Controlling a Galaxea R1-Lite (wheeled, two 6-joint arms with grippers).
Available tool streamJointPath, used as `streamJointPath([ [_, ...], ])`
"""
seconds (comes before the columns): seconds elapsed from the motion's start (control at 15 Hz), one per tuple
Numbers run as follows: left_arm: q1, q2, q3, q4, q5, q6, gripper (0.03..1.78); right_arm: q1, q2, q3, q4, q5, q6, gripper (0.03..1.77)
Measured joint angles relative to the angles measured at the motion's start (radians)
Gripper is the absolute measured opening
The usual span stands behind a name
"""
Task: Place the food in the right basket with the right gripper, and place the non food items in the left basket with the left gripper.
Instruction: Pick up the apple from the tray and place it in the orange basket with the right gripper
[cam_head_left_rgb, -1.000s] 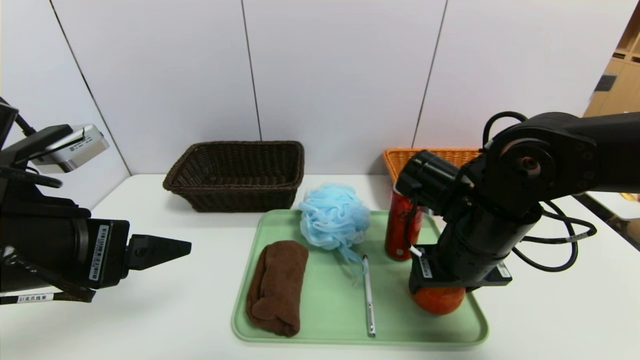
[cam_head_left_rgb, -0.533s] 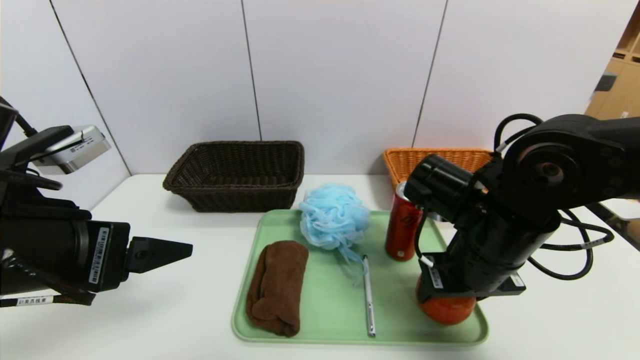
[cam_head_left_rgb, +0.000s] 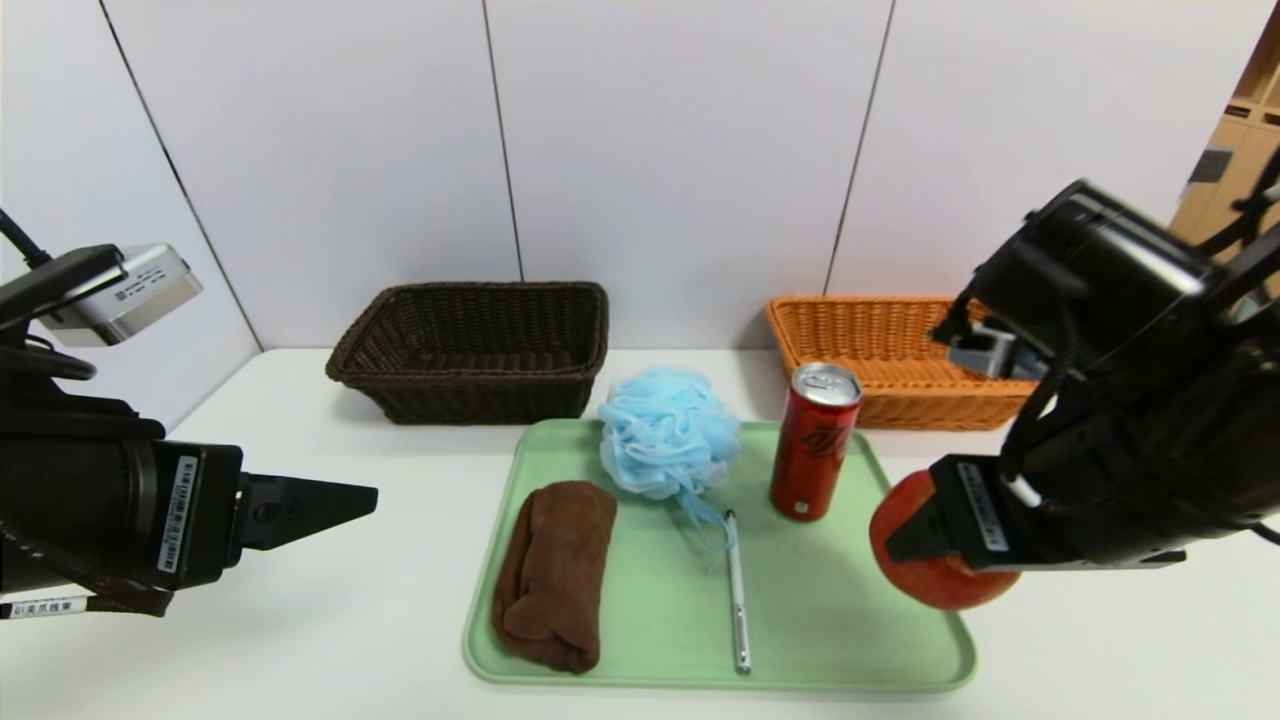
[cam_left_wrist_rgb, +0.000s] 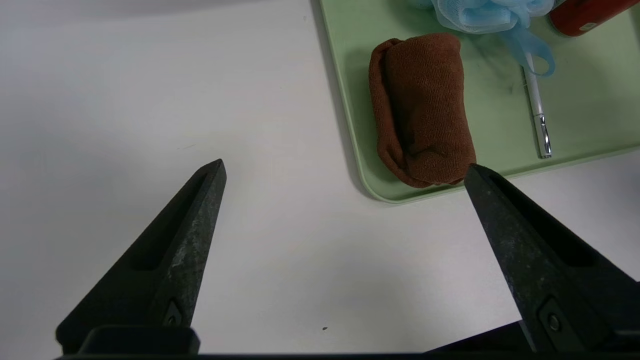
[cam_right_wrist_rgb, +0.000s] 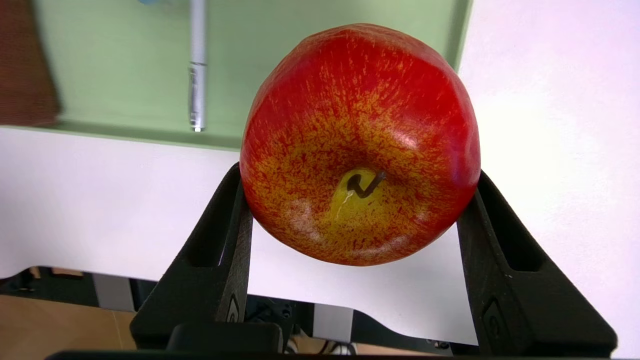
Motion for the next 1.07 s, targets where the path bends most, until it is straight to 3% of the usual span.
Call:
streamJointPath([
  [0.13,-0.002,-0.004,0.000,0.000,0.000,0.000,1.69,-0.032,-0.068,-0.061,-0.002,-0.017,-0.041,1.15],
  [0.27,-0.009,-0.006,0.001,-0.001,0.000,0.000,1.69,-0.116,-0.107,-0.131,-0.034,-0.037,-0.113,1.15],
  [0.53,-0.015,-0.006,-0.001,-0.015,0.000,0.000,1.69,-0.347,-0.080,-0.195,-0.276,-0.015,-0.282,1.15],
  [0.8,-0.017,-0.006,0.001,-0.018,0.002,0.001,1.69,-0.510,0.083,-0.206,-0.539,0.096,-0.305,1.14],
  [1.07,-0.017,-0.002,0.001,-0.019,0.002,0.001,1.69,-0.580,0.277,-0.220,-0.706,0.119,-0.306,1.14],
])
